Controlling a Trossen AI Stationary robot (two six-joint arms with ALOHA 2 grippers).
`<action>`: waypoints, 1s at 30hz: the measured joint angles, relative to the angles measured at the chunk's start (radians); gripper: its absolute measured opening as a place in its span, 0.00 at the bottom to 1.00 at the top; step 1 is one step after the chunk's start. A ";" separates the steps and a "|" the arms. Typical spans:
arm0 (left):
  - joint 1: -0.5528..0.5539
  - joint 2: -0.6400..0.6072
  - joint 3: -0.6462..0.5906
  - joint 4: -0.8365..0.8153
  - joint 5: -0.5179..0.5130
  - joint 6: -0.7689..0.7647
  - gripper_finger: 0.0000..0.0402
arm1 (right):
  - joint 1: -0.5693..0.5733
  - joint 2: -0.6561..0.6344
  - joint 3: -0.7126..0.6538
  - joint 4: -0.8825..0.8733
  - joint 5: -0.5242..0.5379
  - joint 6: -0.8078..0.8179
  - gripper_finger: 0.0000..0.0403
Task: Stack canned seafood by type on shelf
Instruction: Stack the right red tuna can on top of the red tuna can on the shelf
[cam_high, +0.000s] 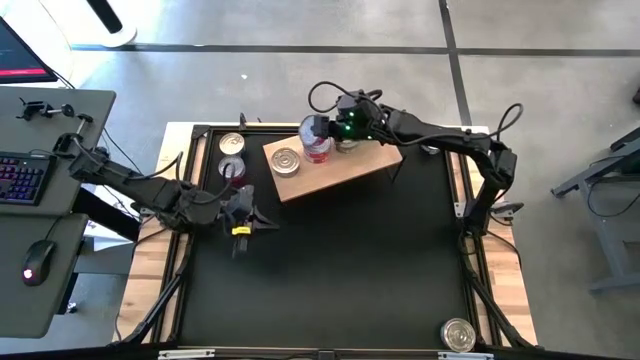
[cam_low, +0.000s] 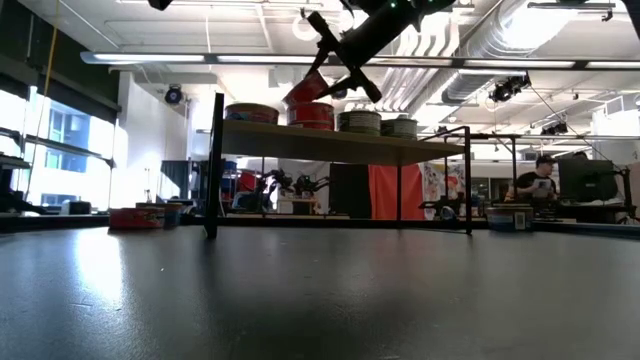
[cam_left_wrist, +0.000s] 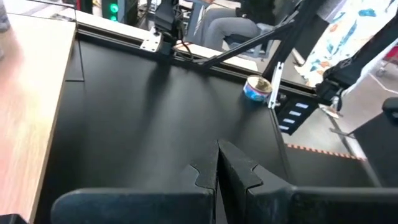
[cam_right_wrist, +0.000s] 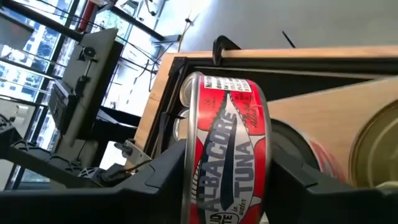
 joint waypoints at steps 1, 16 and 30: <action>-0.004 0.000 0.000 -0.003 -0.008 0.000 0.00 | 0.001 0.000 0.000 -0.002 -0.005 0.005 0.39; -0.007 0.000 0.000 -0.018 -0.035 0.000 0.00 | 0.001 0.012 0.000 0.000 0.019 0.069 0.38; -0.007 0.000 0.000 -0.018 -0.035 -0.017 0.00 | 0.001 0.013 0.000 0.001 -0.008 -0.008 0.39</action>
